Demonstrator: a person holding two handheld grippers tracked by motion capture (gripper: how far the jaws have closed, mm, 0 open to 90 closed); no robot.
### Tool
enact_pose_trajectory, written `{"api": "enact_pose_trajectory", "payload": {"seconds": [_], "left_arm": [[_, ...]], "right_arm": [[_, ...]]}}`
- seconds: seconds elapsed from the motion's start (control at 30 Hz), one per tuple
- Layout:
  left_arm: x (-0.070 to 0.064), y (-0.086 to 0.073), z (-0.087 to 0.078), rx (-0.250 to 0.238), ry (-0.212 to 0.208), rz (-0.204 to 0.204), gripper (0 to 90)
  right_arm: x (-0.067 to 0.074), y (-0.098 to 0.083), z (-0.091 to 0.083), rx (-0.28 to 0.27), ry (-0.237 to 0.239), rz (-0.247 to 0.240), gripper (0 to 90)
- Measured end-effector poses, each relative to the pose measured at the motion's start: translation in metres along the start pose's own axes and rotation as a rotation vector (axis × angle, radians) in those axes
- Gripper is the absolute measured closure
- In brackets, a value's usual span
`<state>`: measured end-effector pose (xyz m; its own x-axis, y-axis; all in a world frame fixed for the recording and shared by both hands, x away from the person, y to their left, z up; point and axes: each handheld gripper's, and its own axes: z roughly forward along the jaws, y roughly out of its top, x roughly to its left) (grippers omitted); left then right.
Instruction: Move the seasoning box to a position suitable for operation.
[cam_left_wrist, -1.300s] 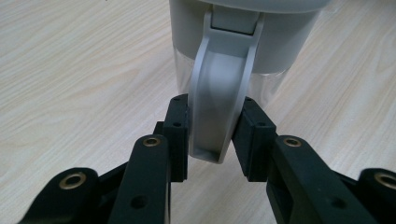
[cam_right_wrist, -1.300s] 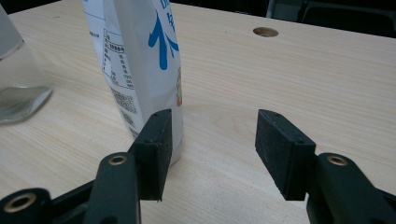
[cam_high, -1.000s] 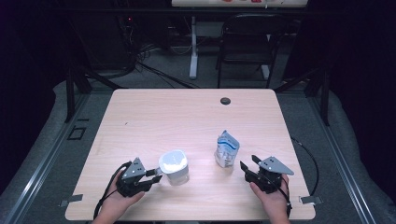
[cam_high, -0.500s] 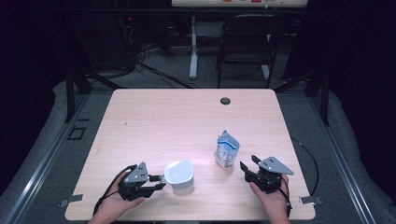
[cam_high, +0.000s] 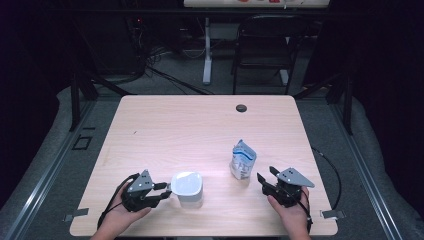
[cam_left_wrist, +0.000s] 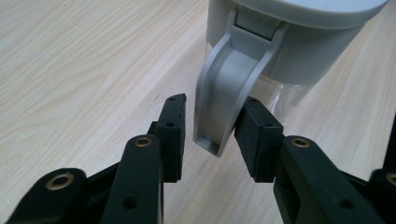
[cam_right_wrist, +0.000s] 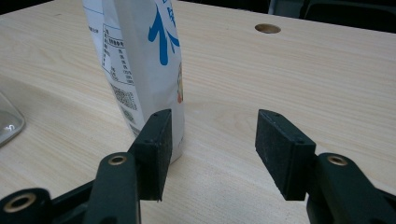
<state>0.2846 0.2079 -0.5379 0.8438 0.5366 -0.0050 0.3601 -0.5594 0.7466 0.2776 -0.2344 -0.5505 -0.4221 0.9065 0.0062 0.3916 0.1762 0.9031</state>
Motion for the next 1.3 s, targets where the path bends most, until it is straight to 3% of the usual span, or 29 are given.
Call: {"api": "enact_pose_trajectory", "payload": {"seconds": [0.1, 0.23, 0.37, 0.5, 0.6, 0.87, 0.93, 1.1, 1.3], "left_arm": [[0.002, 0.001, -0.007, -0.031, -0.023, -0.014, 61.4], [0.002, 0.003, -0.012, -0.039, -0.016, -0.002, 57.4], [0.000, 0.006, -0.017, -0.077, -0.037, 0.008, 53.7], [0.000, 0.009, -0.024, -0.106, -0.027, 0.009, 52.4], [0.002, 0.011, -0.028, -0.141, -0.037, -0.012, 55.6], [0.010, 0.017, -0.037, -0.208, -0.039, -0.103, 57.3], [0.010, 0.020, -0.037, -0.206, -0.034, -0.103, 57.2], [0.008, 0.025, -0.035, -0.200, -0.045, -0.094, 57.2], [0.006, 0.031, -0.036, -0.183, -0.013, -0.102, 59.5]], "right_arm": [[0.000, 0.000, 0.000, 0.001, 0.000, -0.001, 46.4], [0.000, 0.000, 0.000, 0.002, 0.004, 0.001, 47.3], [0.001, 0.001, -0.001, 0.006, 0.001, -0.006, 47.8], [0.002, 0.001, -0.002, -0.002, -0.002, -0.009, 48.4], [0.003, 0.002, -0.002, -0.021, 0.019, -0.008, 49.3], [0.012, 0.004, -0.008, 0.002, 0.028, -0.017, 53.8], [0.016, 0.005, -0.012, 0.016, 0.051, -0.028, 55.6], [0.021, 0.005, -0.015, 0.012, 0.047, -0.052, 56.5], [0.027, 0.010, -0.022, -0.008, 0.057, -0.064, 57.1]]}}
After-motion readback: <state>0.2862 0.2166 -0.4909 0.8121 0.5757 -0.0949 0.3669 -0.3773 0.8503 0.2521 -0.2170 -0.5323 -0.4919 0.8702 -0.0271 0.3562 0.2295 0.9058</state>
